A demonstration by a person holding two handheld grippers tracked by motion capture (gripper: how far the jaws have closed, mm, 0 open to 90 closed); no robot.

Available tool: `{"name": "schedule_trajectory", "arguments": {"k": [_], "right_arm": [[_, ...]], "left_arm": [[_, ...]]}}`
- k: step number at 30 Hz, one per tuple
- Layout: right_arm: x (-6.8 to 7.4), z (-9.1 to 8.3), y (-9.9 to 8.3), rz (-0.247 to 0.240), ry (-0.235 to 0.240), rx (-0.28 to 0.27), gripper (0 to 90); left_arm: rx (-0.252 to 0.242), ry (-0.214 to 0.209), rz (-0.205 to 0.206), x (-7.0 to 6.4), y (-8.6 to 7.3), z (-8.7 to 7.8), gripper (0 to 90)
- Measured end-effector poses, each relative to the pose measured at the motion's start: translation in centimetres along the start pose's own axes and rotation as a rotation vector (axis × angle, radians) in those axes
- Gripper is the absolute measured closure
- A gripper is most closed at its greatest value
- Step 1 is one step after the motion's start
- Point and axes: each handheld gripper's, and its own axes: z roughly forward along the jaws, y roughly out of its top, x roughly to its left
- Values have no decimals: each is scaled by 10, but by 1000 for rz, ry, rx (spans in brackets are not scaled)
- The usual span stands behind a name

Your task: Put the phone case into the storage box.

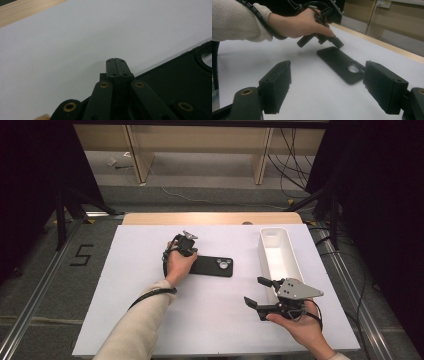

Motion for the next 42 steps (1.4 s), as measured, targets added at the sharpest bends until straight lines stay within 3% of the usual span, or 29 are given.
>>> {"name": "schedule_trajectory", "arguments": {"k": [9, 28, 42], "right_arm": [[0, 0, 0, 1, 2, 1, 237], [0, 0, 0, 2, -4, 3, 237], [0, 1, 0, 2, -7, 6, 237]], "left_arm": [[36, 2, 38, -2, -3, -8, 899], [92, -37, 92, -13, -30, -36, 898], [86, -53, 103, -20, -42, -48, 898]]}}
